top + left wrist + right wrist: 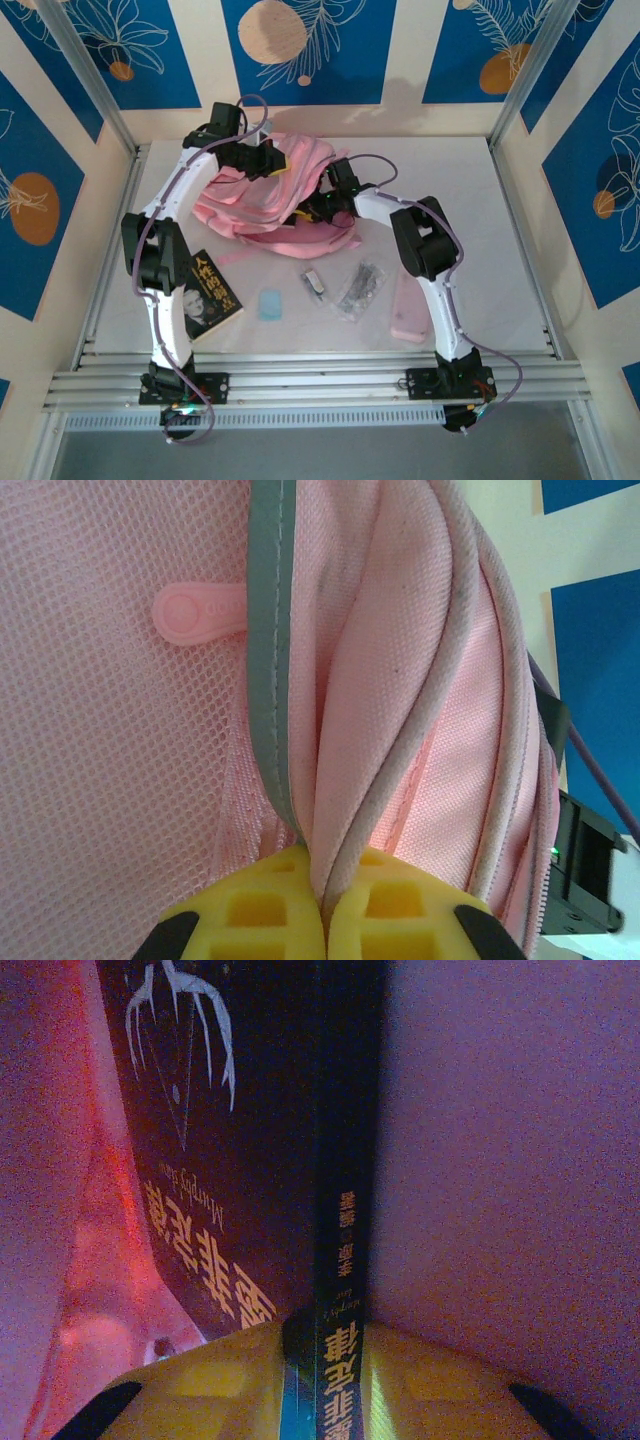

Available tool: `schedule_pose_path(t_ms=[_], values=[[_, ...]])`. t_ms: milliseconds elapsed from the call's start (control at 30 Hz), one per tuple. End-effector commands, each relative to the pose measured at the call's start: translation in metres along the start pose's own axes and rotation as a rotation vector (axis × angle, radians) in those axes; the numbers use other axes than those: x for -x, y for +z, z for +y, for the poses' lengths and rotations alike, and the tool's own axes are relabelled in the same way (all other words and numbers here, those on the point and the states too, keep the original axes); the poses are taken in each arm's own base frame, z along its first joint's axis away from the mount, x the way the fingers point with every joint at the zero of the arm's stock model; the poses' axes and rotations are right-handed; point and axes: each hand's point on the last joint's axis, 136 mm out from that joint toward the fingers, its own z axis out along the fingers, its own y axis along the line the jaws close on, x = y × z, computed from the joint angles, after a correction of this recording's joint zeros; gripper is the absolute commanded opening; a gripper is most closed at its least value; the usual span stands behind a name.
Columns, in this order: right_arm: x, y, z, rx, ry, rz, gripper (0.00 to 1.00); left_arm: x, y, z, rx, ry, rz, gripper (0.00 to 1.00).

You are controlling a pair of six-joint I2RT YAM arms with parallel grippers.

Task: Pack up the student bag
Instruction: Place the book in the student bag.

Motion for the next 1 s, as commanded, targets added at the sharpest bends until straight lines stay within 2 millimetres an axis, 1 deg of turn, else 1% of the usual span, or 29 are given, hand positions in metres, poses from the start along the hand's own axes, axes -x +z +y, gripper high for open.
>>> schedule_pose_path(t_ms=[0, 100, 233, 267, 367, 400, 433, 467, 533, 567, 600, 633, 700, 767, 900, 967], values=[[-0.013, 0.023, 0.026, 0.088, -0.018, 0.067, 0.26, 0.006, -0.024, -0.043, -0.094, 0.076, -0.044, 0.00], [-0.014, 0.030, 0.026, 0.096, -0.007, 0.073, 0.27, 0.006, -0.024, -0.043, -0.093, 0.078, -0.045, 0.00], [-0.011, 0.027, 0.032, 0.134, -0.007, 0.076, 0.27, 0.006, -0.021, -0.038, -0.087, 0.067, -0.039, 0.00], [-0.009, 0.027, 0.032, 0.135, -0.007, 0.076, 0.28, 0.006, -0.020, -0.038, -0.086, 0.064, -0.038, 0.00], [-0.005, 0.033, 0.029, 0.135, 0.006, 0.077, 0.39, 0.006, -0.021, -0.039, -0.089, 0.062, -0.039, 0.00], [-0.004, 0.035, 0.030, 0.143, 0.010, 0.077, 0.39, 0.006, -0.021, -0.039, -0.089, 0.064, -0.039, 0.00], [-0.003, 0.037, 0.031, 0.154, 0.015, 0.077, 0.37, 0.006, -0.021, -0.039, -0.088, 0.066, -0.040, 0.00], [-0.002, 0.039, 0.033, 0.165, 0.016, 0.076, 0.33, 0.006, -0.021, -0.039, -0.087, 0.068, -0.039, 0.00], [0.000, 0.042, 0.036, 0.191, 0.017, 0.082, 0.20, 0.005, -0.021, -0.038, -0.083, 0.066, -0.034, 0.00], [0.001, 0.041, 0.039, 0.198, 0.009, 0.087, 0.15, 0.005, -0.020, -0.037, -0.081, 0.065, -0.032, 0.00], [0.002, 0.038, 0.038, 0.193, 0.003, 0.091, 0.08, 0.005, -0.020, -0.037, -0.080, 0.069, -0.029, 0.00], [0.005, 0.032, 0.038, 0.186, -0.008, 0.090, 0.00, 0.004, -0.020, -0.035, -0.074, 0.072, -0.026, 0.00], [0.008, 0.015, 0.033, 0.169, -0.045, 0.102, 0.00, 0.004, -0.022, -0.032, -0.054, 0.086, -0.019, 0.00], [0.009, -0.009, 0.029, 0.168, -0.092, 0.152, 0.00, 0.004, -0.027, -0.028, -0.040, 0.096, -0.013, 0.00], [0.006, -0.058, 0.015, 0.162, -0.146, 0.289, 0.00, 0.002, -0.030, -0.020, -0.015, 0.113, 0.008, 0.00], [0.004, -0.073, 0.009, 0.173, -0.140, 0.335, 0.00, 0.000, -0.028, -0.018, -0.011, 0.117, 0.021, 0.00]])
